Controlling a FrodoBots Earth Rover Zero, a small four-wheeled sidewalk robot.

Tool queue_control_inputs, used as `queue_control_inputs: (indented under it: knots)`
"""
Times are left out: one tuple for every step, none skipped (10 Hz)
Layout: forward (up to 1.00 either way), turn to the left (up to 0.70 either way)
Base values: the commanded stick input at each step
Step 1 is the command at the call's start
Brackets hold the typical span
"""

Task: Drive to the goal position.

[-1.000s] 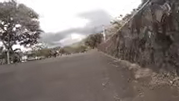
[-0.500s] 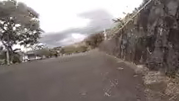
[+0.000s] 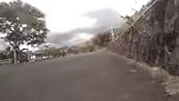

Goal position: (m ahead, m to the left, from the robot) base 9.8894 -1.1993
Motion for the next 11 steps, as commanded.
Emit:
queue_control_inputs:
  knots:
    - [0.70, 0.00]
    - [0.70, 0.00]
    - [0.70, 0.00]
    - [0.70, 0.00]
    - [0.70, 0.00]
    - [0.70, 0.00]
    - [0.70, 0.00]
    - [0.70, 0.00]
    - [0.72, 0.00]
    - [0.78, 0.00]
    - [0.84, 0.00]
